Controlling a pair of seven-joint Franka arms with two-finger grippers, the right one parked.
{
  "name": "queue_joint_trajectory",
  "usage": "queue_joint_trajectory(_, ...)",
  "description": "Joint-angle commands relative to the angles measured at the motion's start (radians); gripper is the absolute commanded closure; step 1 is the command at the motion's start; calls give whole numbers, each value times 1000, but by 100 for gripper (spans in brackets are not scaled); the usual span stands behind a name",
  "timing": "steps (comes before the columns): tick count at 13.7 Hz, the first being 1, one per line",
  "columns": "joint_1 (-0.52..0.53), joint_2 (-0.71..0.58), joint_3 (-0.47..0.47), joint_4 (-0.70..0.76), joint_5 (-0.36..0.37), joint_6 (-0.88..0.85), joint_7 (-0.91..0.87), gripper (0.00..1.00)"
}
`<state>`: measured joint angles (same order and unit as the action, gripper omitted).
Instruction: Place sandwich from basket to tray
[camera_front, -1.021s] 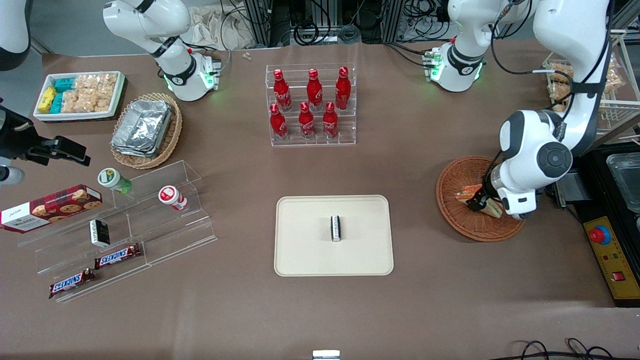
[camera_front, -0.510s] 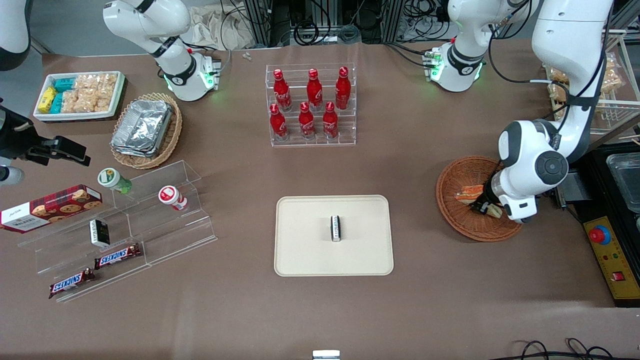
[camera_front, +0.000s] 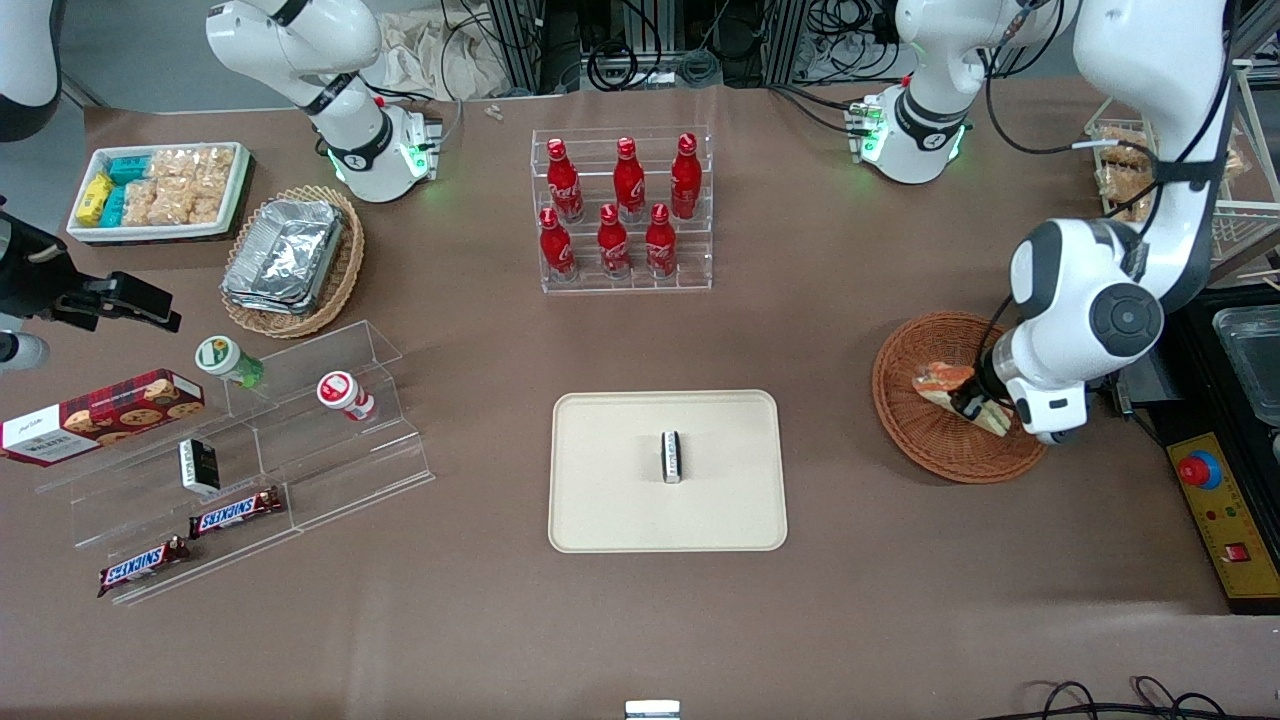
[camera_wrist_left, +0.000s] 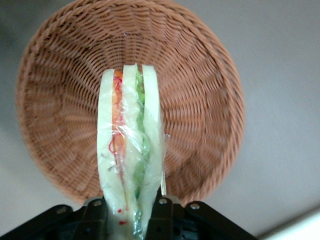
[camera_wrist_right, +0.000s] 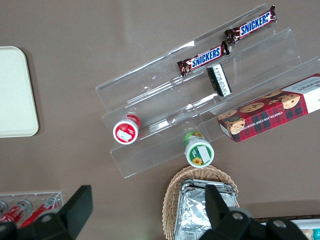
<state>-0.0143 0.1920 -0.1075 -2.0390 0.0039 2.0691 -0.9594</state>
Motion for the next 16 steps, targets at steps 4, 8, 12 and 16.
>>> queue_joint_trajectory(4, -1, -46, -171, 197, -1, -287, 292, 100)
queue_joint_trajectory(8, -7, 16, -277, 207, -45, -147, 557, 100)
queue_joint_trajectory(12, -33, 154, -380, 207, 31, 76, 532, 100)
queue_joint_trajectory(16, -59, 273, -397, 201, 103, 265, 438, 100)
